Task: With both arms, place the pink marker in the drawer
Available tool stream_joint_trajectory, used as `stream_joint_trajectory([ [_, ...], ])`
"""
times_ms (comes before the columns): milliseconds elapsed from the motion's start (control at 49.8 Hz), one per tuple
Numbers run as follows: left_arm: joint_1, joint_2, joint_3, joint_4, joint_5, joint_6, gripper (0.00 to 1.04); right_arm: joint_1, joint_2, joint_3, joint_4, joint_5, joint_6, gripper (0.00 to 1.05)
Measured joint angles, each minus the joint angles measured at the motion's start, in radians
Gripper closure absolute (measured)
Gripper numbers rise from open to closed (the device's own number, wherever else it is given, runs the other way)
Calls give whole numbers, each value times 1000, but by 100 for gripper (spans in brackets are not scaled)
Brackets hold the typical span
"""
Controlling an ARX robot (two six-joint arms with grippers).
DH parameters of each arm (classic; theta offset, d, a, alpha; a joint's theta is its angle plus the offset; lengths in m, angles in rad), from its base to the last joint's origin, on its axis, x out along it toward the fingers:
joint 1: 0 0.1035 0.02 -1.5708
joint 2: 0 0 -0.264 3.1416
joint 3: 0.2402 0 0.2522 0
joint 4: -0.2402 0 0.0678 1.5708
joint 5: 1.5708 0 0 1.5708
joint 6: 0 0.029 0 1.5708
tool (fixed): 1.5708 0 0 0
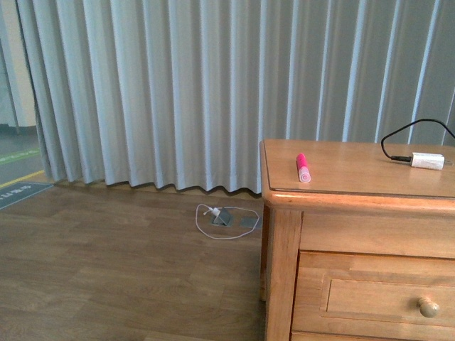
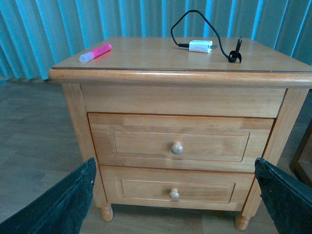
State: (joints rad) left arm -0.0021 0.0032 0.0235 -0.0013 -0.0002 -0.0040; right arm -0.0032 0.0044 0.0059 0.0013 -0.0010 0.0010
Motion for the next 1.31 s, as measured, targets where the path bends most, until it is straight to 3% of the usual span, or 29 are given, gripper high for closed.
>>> stream_joint_trajectory([
  [1306, 0, 0, 0, 0, 0, 0, 6, 0, 0, 0, 0, 0, 0, 8],
])
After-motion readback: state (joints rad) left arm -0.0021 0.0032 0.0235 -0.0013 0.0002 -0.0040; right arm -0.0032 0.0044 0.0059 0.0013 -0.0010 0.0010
